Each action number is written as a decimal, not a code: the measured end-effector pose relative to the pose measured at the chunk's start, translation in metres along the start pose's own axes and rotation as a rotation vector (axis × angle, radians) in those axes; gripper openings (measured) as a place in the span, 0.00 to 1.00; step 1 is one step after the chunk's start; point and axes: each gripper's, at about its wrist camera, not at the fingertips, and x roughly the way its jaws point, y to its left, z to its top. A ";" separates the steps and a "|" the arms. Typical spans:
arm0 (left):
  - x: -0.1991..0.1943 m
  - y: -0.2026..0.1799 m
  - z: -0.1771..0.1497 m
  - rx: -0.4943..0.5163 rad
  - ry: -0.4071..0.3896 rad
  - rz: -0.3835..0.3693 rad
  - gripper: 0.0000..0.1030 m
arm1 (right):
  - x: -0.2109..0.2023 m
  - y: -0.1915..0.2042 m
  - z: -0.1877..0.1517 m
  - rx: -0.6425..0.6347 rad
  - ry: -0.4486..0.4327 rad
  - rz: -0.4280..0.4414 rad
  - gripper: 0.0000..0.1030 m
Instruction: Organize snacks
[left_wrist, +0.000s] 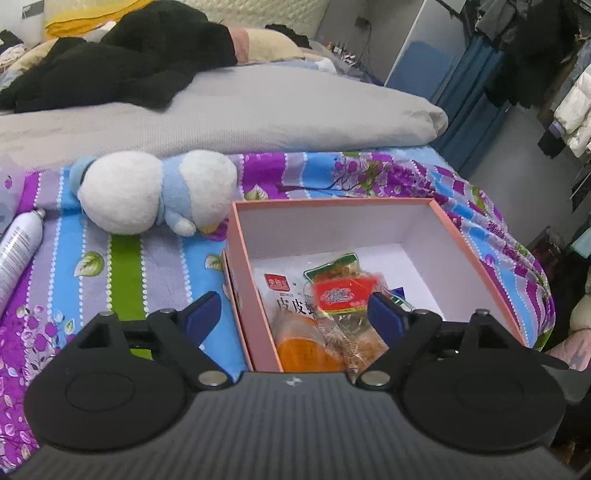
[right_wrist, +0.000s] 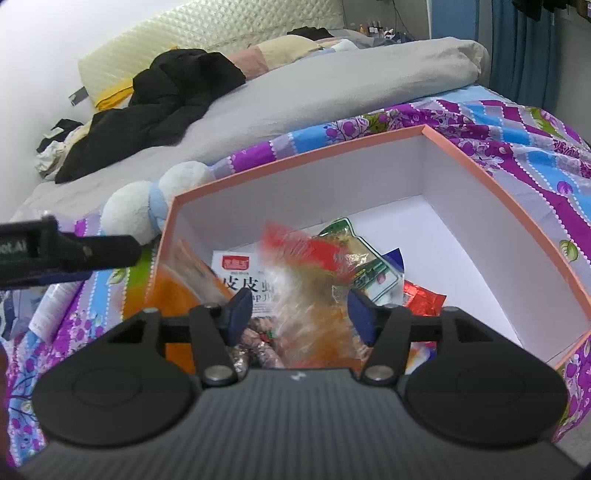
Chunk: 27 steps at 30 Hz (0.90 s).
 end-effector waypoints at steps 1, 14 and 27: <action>-0.006 -0.001 0.001 0.005 -0.005 -0.002 0.87 | -0.003 0.001 0.000 0.001 -0.005 0.003 0.59; -0.134 -0.027 0.003 0.073 -0.161 -0.017 0.87 | -0.101 0.020 0.021 -0.008 -0.192 0.029 0.59; -0.252 -0.036 -0.023 0.105 -0.303 -0.025 0.87 | -0.192 0.051 0.016 -0.055 -0.335 0.073 0.59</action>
